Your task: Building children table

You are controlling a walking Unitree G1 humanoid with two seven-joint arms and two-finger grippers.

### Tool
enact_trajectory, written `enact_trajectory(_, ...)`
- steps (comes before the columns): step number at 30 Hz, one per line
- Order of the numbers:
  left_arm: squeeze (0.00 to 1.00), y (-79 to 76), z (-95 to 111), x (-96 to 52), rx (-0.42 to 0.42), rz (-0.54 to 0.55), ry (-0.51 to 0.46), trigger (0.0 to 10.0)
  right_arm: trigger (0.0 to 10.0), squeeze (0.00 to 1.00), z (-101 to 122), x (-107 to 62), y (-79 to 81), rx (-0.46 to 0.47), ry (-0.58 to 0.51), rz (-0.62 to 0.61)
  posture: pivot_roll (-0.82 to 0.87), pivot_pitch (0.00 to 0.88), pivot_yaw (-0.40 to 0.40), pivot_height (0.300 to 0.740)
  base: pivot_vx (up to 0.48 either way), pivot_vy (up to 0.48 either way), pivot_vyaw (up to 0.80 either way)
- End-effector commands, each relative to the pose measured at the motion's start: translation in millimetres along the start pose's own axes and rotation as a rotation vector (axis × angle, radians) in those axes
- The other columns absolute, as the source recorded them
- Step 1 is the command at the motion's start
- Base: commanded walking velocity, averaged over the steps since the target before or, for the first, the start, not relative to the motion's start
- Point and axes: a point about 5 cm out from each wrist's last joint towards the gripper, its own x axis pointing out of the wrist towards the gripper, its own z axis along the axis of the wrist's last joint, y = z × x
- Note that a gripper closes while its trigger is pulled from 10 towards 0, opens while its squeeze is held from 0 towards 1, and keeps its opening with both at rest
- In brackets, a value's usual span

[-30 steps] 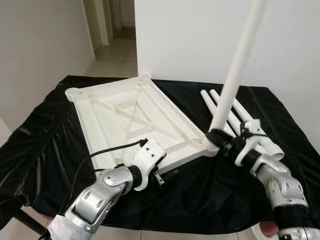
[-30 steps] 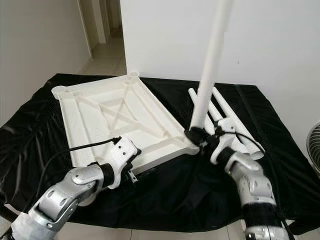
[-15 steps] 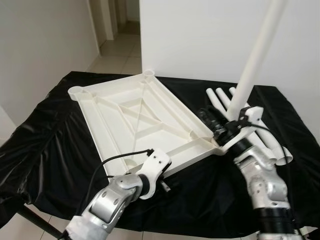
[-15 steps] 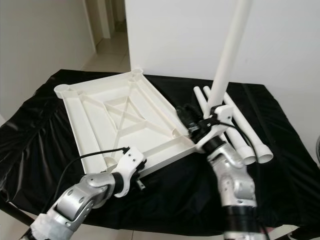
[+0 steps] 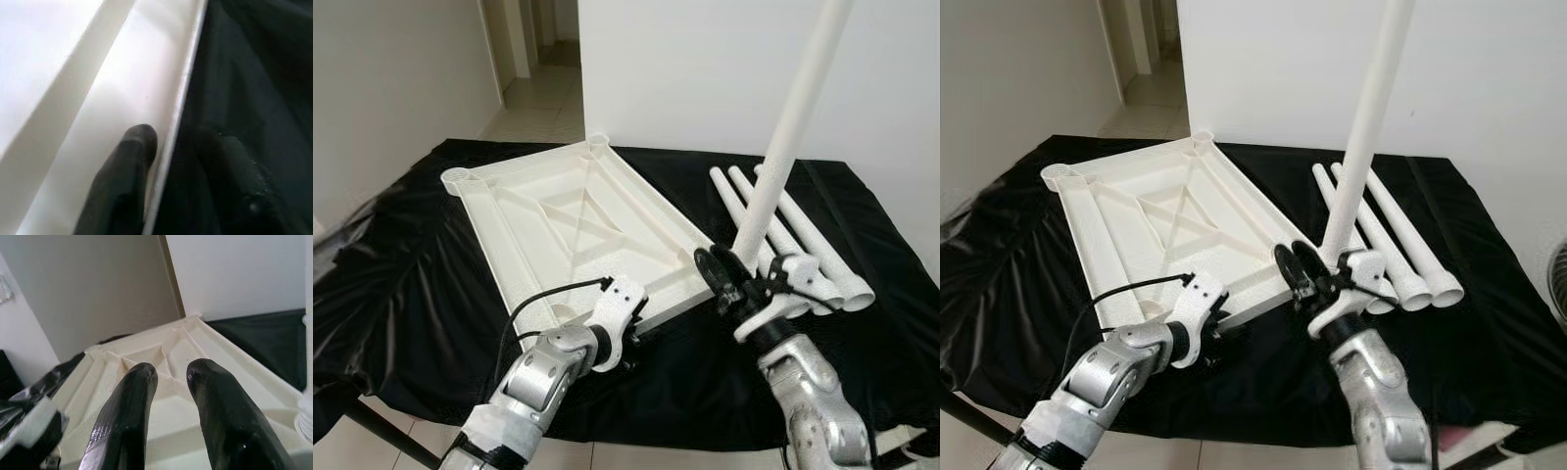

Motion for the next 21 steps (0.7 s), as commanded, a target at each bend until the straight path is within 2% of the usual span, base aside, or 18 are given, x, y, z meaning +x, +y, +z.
enact_trajectory(1,0.00,41.5,10.9,-9.5,0.026,0.491,-0.049,0.0,10.0,0.00,0.0,-1.9,4.5,-0.007,0.002,-0.020,-0.07,0.053,0.055,0.740,0.000,0.000,0.00)
enact_trajectory(5,0.00,43.2,12.6,-8.9,0.022,0.506,-0.057,0.0,10.0,0.00,0.3,-2.2,5.0,-0.008,0.002,-0.027,-0.07,0.053,0.057,0.740,0.000,0.000,0.00)
enact_trajectory(7,0.00,52.4,21.5,-8.7,-0.011,0.599,-0.098,0.0,10.0,0.00,0.7,-2.7,5.7,-0.017,-0.002,-0.060,-0.08,0.054,0.064,0.740,0.000,0.000,0.00)
enact_trajectory(11,0.00,60.3,29.0,-9.7,-0.052,0.681,-0.137,0.0,10.0,0.00,0.5,-2.6,7.7,-0.019,-0.002,-0.086,-0.09,0.052,0.065,0.740,0.000,0.000,0.00)
enact_trajectory(16,0.00,56.6,31.7,-5.6,-0.057,0.649,-0.136,0.0,10.0,0.00,0.4,-1.8,9.7,-0.022,-0.003,-0.097,-0.08,0.051,0.065,0.740,0.000,0.000,0.00)
enact_trajectory(18,0.00,48.3,33.4,-0.7,-0.046,0.580,-0.143,0.0,10.0,0.00,0.0,-1.4,10.6,-0.024,-0.001,-0.097,-0.08,0.050,0.066,0.740,0.000,0.000,0.00)
enact_trajectory(19,0.00,48.3,33.4,-0.7,-0.046,0.580,-0.143,0.0,10.0,0.00,0.0,-1.4,10.6,-0.024,-0.001,-0.097,-0.08,0.050,0.066,0.740,0.000,0.000,0.00)
enact_trajectory(20,0.00,40.8,36.0,2.8,-0.055,0.508,-0.165,0.0,10.0,0.00,-0.5,-1.3,11.1,-0.026,0.002,-0.096,-0.08,0.049,0.065,0.740,0.000,0.000,0.00)
enact_trajectory(21,0.00,27.7,40.2,6.8,-0.029,0.394,-0.190,10.0,10.0,0.00,-1.0,-1.3,11.6,-0.027,0.005,-0.094,-0.07,0.050,0.066,0.740,0.000,0.000,0.00)
